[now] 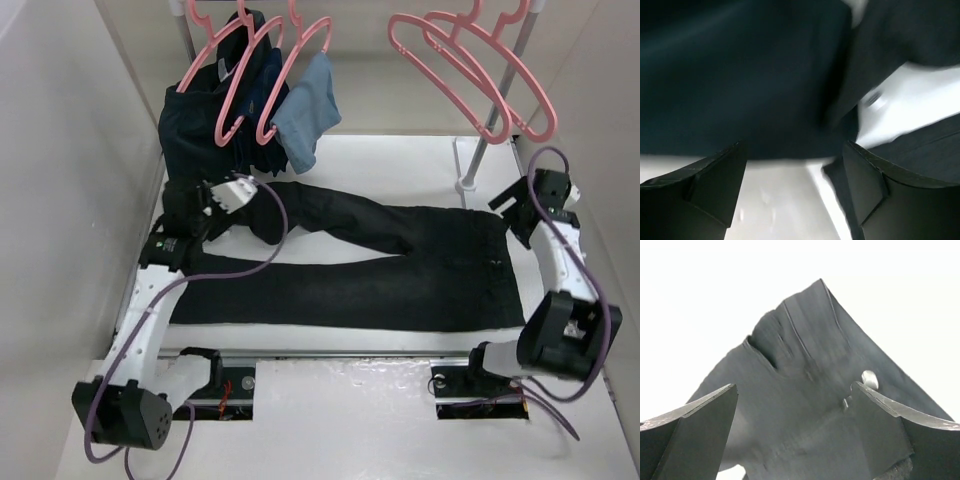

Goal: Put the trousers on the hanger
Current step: Flatten out the trousers at the center of the board.

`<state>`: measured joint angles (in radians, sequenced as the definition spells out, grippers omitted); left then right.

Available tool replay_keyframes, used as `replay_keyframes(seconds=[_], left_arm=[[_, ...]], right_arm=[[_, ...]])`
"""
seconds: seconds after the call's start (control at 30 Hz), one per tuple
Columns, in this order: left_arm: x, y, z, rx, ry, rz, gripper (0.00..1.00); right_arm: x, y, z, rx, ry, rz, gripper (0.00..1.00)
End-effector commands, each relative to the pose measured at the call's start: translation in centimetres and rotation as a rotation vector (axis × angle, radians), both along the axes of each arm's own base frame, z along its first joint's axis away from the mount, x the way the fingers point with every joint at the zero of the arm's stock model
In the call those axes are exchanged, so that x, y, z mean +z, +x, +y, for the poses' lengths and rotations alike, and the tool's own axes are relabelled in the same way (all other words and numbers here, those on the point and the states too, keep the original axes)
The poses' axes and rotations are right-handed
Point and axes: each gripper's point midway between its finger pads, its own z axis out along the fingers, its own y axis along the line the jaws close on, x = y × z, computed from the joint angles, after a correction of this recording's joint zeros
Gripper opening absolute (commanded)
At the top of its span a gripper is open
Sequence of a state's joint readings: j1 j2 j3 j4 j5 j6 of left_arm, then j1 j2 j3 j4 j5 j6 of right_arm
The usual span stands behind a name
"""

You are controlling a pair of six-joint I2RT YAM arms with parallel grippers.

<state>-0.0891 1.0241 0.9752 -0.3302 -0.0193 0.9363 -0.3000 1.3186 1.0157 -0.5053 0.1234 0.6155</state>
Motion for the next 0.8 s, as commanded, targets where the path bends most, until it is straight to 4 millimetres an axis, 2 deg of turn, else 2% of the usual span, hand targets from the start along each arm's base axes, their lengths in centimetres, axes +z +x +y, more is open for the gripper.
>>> replay_keyframes(seconds=[0.0, 0.07, 0.1, 0.13, 0.2, 0.23, 0.27, 0.3, 0.33, 0.37, 0.43, 0.47, 0.5, 0.53, 0.57, 0.6, 0.63, 0.67, 0.7, 0.73, 0.77], left_arm=[[-5.9, 1.0, -2.1, -0.07, 0.072, 0.153, 0.73], [-6.4, 2.4, -1.5, -0.046, 0.113, 0.144, 0.75], [-6.1, 3.4, -1.5, -0.036, 0.116, 0.119, 0.75], [-7.1, 4.3, -1.5, -0.024, 0.116, 0.143, 0.75], [-5.8, 6.2, -1.9, -0.008, 0.089, 0.113, 0.76], [-6.6, 6.9, -2.1, 0.005, 0.073, 0.137, 0.77], [-6.8, 7.4, -2.4, -0.009, 0.065, 0.15, 0.77], [-6.2, 8.2, -3.1, -0.031, 0.039, 0.144, 0.79], [-6.5, 8.5, -3.5, -0.044, 0.032, 0.159, 0.81], [-7.4, 8.9, -3.9, -0.06, 0.024, 0.182, 0.81], [-8.1, 9.1, -4.9, -0.114, 0.003, 0.215, 0.81], [-9.2, 9.2, -5.1, -0.121, 0.0, 0.241, 0.81], [-9.8, 9.2, -5.1, -0.121, 0.002, 0.255, 0.81], [-10.2, 9.5, -4.9, -0.11, 0.01, 0.255, 0.81], [-11.3, 9.6, -4.5, -0.099, 0.012, 0.284, 0.75], [-11.6, 9.8, -4.5, -0.098, 0.013, 0.298, 0.65], [-12.0, 9.7, -3.9, -0.085, 0.013, 0.316, 0.52], [-12.2, 9.5, -3.8, -0.084, 0.016, 0.348, 0.4], [-12.5, 9.4, -3.2, -0.07, 0.016, 0.37, 0.17], [-12.3, 9.3, -2.7, -0.058, 0.014, 0.379, 0.06], [-12.2, 9.1, -2.7, -0.058, 0.015, 0.391, 0.0]], right_arm=[[0.1, 2.7, -1.6, 0.08, -0.02, 0.038, 1.0], [-0.5, 3.6, -1.7, 0.098, -0.008, 0.065, 1.0], [0.4, 4.9, -2.2, 0.106, -0.024, 0.048, 1.0], [-1.1, 5.5, -2.3, 0.126, -0.009, 0.09, 1.0], [-1.9, 6.4, -2.7, 0.12, -0.001, 0.127, 1.0], [-1.4, 7.3, -3.4, 0.109, -0.016, 0.125, 1.0], [-3.0, 7.9, -3.6, 0.119, -0.009, 0.162, 1.0], [-3.7, 8.1, -3.9, 0.113, -0.01, 0.186, 1.0], [-3.3, 9.1, -4.3, 0.112, -0.016, 0.171, 1.0], [-4.9, 9.0, -4.3, 0.122, -0.002, 0.223, 1.0], [-5.2, 9.8, -4.6, 0.122, -0.002, 0.223, 1.0], [-5.7, 9.8, -4.6, 0.123, 0.004, 0.237, 1.0], [-7.0, 9.7, -4.6, 0.132, 0.01, 0.267, 1.0], [-7.1, 10.1, -4.5, 0.14, 0.018, 0.262, 1.0], [-7.7, 10.4, -4.4, 0.155, 0.025, 0.272, 0.94], [-8.1, 10.4, -4.2, 0.17, 0.033, 0.279, 0.9], [-8.1, 10.4, -4.1, 0.176, 0.039, 0.276, 0.81], [-8.6, 10.4, -4.1, 0.181, 0.062, 0.277, 0.69], [-8.6, 10.4, -4.1, 0.181, 0.062, 0.277, 0.57], [-9.1, 10.0, -3.8, 0.195, 0.071, 0.289, 0.33], [-8.8, 10.0, -3.8, 0.195, 0.066, 0.279, 0.23]])
